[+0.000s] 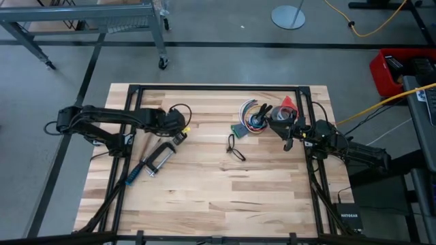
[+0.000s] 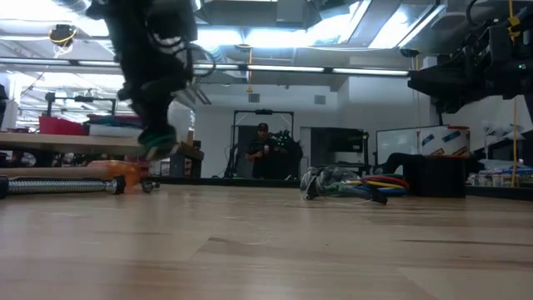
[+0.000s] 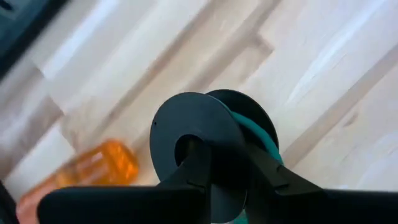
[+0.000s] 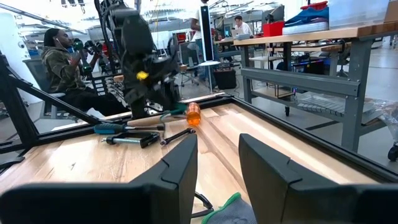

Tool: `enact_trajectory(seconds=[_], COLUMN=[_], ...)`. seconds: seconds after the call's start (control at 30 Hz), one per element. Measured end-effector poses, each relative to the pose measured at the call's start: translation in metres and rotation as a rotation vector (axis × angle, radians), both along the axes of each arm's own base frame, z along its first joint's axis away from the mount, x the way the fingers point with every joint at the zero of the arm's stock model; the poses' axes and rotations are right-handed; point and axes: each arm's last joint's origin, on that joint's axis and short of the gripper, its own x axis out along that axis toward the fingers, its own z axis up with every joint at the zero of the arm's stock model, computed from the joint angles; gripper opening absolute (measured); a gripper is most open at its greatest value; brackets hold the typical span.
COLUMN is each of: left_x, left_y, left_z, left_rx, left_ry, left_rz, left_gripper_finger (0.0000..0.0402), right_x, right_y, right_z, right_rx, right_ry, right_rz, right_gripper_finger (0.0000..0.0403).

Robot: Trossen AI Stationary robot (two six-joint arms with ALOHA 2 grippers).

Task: Coil cords
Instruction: Uncoil the green wire from the black spool

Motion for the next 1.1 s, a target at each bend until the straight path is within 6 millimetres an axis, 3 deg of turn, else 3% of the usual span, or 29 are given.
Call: enact_trajectory(seconds=[0.4,0.6,0.87,1.1], left_x=[0.046,0.066,0.113,0.142], left_y=[0.008,0.010,0.013,0.017], left_z=[0.045,0.055,0.028,0.007], left_rx=[0.190,0.258,0.349,0.342], left_ry=[-0.516,-0.711,-0.915,-1.241], left_rz=[-0.089,-0.110,-0.149,-0.070], left_gripper_finger=[0.0042,0.0042,0.0042,0.0042], right_x=[-0.001,-0.002,-0.001,0.003], right_y=[0.000,-0.001,-0.002,-0.003], right_z=[0.010,0.013,0.016,0.011], right_rx=[-0.063,-0.164,-0.156,-0.065], right_ry=[-0.094,-0.098,-0.121,-0.084], right_rz=[-0.022,-0.056,-0.106,-0.083], right_gripper_finger=[0.0122,0.0122,0.0122,0.0122])
